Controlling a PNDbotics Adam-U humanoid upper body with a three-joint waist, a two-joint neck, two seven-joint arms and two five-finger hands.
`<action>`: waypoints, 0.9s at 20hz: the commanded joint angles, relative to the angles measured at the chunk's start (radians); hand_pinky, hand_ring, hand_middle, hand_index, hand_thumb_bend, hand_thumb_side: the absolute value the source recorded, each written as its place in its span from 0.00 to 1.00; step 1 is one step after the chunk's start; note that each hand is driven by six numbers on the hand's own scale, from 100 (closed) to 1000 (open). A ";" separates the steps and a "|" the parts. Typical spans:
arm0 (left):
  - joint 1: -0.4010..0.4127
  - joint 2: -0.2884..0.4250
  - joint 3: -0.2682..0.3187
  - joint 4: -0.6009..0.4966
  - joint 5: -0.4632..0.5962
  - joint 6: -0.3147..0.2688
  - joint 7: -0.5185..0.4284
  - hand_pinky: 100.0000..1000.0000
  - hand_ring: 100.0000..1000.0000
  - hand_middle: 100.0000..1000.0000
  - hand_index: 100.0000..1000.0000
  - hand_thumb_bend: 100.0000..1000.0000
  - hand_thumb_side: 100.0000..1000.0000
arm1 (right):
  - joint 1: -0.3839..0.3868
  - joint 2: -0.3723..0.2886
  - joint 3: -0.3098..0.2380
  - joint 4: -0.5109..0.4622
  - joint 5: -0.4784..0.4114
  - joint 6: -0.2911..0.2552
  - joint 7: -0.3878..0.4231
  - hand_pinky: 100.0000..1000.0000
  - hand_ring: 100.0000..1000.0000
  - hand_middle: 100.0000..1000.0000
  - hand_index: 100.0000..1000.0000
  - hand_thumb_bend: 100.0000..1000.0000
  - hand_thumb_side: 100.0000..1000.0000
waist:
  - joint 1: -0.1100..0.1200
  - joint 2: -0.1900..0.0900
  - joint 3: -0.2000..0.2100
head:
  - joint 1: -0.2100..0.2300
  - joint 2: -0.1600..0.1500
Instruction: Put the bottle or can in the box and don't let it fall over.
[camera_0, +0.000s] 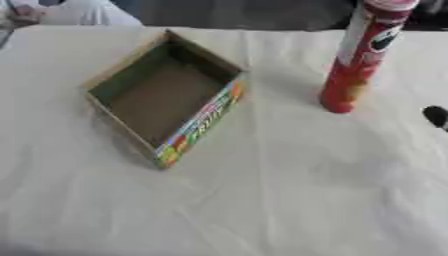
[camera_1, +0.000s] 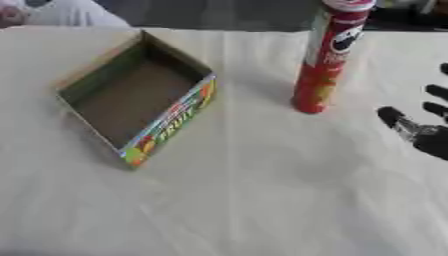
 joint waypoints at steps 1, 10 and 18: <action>-0.010 0.029 0.014 -0.020 0.003 -0.002 0.002 0.80 0.66 0.53 0.70 0.36 0.28 | -0.005 -0.030 -0.009 -0.025 -0.004 0.000 0.001 0.84 0.89 0.98 0.89 0.61 0.00 | 0.002 -0.011 -0.001 | 0.001 -0.013; -0.008 0.029 0.014 -0.020 0.003 -0.002 0.003 0.80 0.66 0.53 0.70 0.36 0.28 | -0.007 -0.032 -0.008 -0.025 -0.008 -0.002 0.002 0.84 0.89 0.98 0.89 0.61 0.00 | 0.002 -0.012 -0.002 | 0.003 -0.016; -0.008 0.028 0.011 -0.019 0.004 0.000 0.001 0.81 0.66 0.52 0.70 0.35 0.28 | -0.061 -0.065 0.022 -0.021 -0.058 0.031 0.037 0.85 0.89 0.99 0.89 0.63 0.00 | 0.002 -0.014 0.002 | 0.001 -0.018</action>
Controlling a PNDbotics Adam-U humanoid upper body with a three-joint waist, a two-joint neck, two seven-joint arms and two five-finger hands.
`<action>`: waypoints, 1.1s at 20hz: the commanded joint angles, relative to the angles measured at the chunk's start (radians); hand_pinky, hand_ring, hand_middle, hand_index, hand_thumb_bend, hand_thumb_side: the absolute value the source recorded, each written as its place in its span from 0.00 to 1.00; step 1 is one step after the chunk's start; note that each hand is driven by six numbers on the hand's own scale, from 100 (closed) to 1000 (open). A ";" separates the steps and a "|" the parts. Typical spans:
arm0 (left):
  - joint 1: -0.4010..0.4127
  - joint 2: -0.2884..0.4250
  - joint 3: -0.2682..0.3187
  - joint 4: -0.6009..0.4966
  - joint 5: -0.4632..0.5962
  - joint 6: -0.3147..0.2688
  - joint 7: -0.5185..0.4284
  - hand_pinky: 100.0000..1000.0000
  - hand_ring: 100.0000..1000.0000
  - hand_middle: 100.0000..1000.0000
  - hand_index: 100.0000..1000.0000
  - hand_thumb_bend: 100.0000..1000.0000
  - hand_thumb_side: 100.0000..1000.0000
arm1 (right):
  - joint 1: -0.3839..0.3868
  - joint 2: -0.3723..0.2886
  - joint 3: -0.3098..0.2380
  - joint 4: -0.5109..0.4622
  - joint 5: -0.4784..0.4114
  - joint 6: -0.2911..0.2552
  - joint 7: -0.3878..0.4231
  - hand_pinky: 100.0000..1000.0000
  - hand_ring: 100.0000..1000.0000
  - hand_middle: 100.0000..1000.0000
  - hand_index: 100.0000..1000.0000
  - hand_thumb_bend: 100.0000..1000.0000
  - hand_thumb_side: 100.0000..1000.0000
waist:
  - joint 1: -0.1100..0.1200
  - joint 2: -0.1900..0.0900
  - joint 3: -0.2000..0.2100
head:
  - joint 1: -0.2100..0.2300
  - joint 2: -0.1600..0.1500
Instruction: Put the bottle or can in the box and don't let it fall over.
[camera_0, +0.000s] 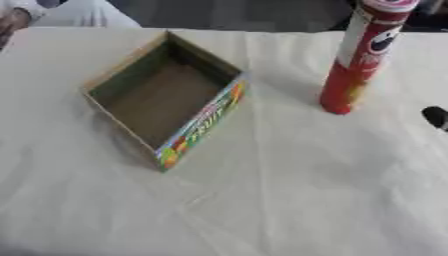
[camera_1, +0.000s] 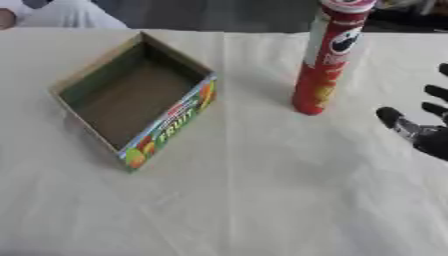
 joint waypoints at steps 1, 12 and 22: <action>-0.008 0.029 0.010 -0.017 0.005 0.000 0.000 0.80 0.66 0.52 0.70 0.35 0.28 | -0.036 -0.056 0.010 -0.015 -0.031 0.014 0.023 0.85 0.89 0.99 0.89 0.62 0.00 | 0.002 -0.015 0.003 | -0.001 -0.011; -0.011 0.026 0.002 -0.017 0.006 0.001 -0.002 0.80 0.66 0.52 0.69 0.34 0.29 | -0.220 -0.121 0.073 0.143 -0.136 0.041 0.115 0.86 0.89 1.00 0.90 0.64 0.00 | 0.004 -0.016 0.020 | -0.012 -0.015; -0.014 0.024 -0.002 -0.017 0.008 0.004 -0.008 0.80 0.66 0.52 0.69 0.34 0.30 | -0.337 -0.127 0.105 0.269 -0.214 0.024 0.175 0.86 0.90 1.00 0.90 0.65 0.00 | 0.003 -0.015 0.032 | -0.018 -0.016</action>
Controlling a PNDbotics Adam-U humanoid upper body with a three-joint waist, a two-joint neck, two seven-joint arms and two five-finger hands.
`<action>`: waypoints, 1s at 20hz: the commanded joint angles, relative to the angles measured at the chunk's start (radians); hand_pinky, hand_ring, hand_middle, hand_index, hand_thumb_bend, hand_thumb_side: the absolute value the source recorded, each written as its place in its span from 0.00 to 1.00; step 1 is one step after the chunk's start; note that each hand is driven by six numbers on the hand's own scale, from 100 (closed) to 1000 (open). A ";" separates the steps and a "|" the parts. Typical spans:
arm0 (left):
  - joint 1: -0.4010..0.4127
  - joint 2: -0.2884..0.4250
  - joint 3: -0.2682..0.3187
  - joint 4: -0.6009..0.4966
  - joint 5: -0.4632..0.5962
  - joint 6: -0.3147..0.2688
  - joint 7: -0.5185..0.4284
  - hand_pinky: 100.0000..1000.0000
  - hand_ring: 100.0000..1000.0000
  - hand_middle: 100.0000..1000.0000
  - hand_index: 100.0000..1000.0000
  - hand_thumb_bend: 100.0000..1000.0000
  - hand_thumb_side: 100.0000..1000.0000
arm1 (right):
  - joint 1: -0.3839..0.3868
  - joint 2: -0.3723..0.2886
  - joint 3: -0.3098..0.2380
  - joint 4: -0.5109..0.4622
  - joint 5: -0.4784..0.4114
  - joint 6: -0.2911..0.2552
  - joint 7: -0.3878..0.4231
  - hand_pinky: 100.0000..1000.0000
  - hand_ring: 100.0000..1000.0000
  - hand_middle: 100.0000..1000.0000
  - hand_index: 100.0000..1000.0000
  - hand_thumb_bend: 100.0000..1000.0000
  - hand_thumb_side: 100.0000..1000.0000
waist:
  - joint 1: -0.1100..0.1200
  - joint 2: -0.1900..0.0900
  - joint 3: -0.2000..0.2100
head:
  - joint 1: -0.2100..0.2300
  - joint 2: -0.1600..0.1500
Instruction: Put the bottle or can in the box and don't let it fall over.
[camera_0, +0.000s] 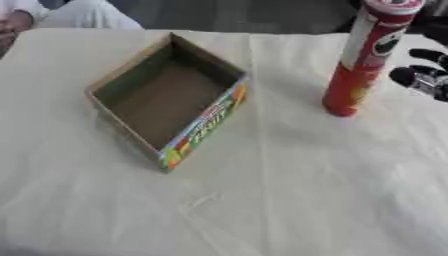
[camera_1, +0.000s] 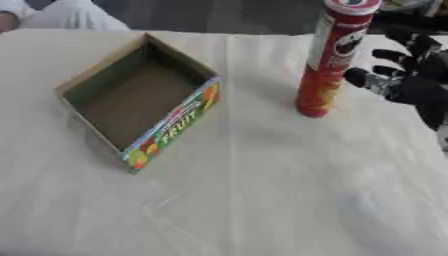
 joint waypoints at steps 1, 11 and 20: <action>-0.013 0.024 0.002 -0.017 0.004 0.000 -0.003 0.80 0.66 0.52 0.69 0.34 0.30 | -0.032 -0.038 0.000 0.023 -0.024 -0.008 0.018 0.86 0.90 1.00 0.90 0.65 0.00 | 0.001 -0.015 0.003 | -0.003 -0.014; -0.018 0.021 -0.002 -0.018 0.007 0.000 -0.009 0.80 0.65 0.52 0.69 0.33 0.30 | -0.126 -0.014 0.023 0.113 -0.100 -0.036 0.061 0.88 0.91 1.00 0.90 0.66 0.00 | 0.003 -0.009 0.019 | -0.014 -0.020; -0.021 0.015 -0.004 -0.019 0.009 0.001 -0.011 0.80 0.65 0.52 0.69 0.33 0.31 | -0.176 0.001 0.028 0.199 -0.063 -0.121 0.079 0.88 0.90 0.99 0.90 0.65 0.00 | 0.008 0.006 0.030 | -0.025 -0.028</action>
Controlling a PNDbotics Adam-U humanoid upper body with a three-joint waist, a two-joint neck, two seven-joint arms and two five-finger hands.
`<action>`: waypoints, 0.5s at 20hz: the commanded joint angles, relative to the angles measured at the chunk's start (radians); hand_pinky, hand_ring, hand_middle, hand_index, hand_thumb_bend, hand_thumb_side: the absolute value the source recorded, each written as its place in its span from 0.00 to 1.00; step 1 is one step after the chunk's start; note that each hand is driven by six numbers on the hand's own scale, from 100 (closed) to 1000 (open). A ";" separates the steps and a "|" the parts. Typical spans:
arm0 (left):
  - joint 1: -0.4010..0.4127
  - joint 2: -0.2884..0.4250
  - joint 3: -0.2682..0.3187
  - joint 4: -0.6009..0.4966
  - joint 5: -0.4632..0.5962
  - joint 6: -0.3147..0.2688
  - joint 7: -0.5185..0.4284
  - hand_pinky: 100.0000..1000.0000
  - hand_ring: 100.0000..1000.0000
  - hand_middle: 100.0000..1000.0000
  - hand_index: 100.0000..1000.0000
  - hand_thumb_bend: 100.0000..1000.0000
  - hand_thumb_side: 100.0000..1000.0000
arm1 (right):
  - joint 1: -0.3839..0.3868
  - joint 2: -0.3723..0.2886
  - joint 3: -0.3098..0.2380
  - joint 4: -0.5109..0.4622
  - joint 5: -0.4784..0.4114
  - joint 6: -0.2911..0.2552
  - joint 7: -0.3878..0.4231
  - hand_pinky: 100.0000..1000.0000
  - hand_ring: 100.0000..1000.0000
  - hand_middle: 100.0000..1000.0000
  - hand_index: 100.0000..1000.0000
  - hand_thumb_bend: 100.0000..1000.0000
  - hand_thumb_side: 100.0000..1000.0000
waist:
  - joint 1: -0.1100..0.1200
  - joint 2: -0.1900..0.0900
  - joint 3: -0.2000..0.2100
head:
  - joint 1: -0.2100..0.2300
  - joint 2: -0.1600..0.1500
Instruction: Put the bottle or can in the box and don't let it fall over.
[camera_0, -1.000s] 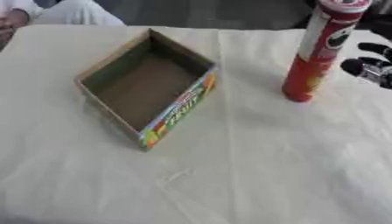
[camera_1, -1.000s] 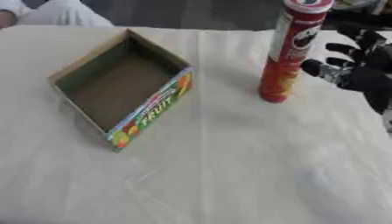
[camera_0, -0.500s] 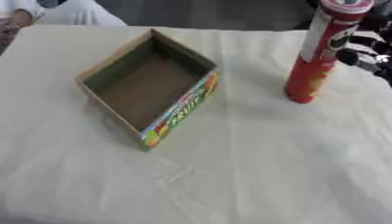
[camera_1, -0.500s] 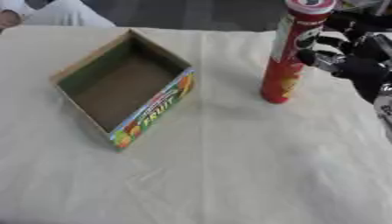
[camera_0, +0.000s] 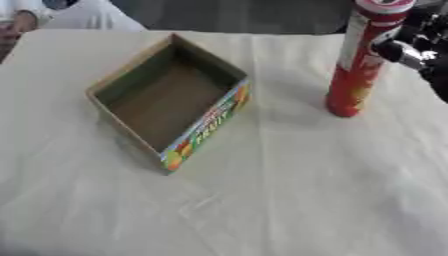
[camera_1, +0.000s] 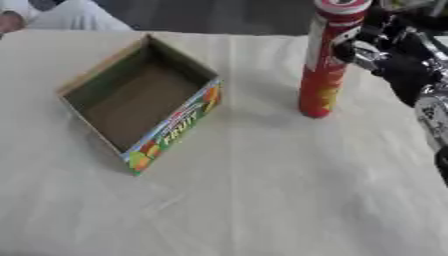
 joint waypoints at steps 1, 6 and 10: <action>-0.011 0.015 0.004 -0.019 0.005 -0.001 -0.004 0.80 0.65 0.52 0.69 0.33 0.31 | -0.024 -0.019 -0.003 0.017 0.021 -0.018 0.001 0.88 0.90 0.99 0.90 0.65 0.00 | 0.004 -0.010 0.004 | -0.006 -0.015; -0.012 0.011 0.003 -0.020 0.006 0.000 -0.004 0.80 0.65 0.52 0.69 0.31 0.33 | -0.045 -0.024 -0.004 0.052 0.058 -0.038 -0.009 0.88 0.90 0.99 0.90 0.65 0.00 | 0.006 -0.001 0.010 | -0.012 -0.019; -0.012 0.009 0.003 -0.020 0.007 0.000 -0.003 0.80 0.65 0.52 0.69 0.31 0.33 | -0.059 -0.025 -0.005 0.079 0.087 -0.060 -0.017 0.88 0.88 0.99 0.90 0.65 0.00 | 0.008 0.005 0.015 | -0.015 -0.022</action>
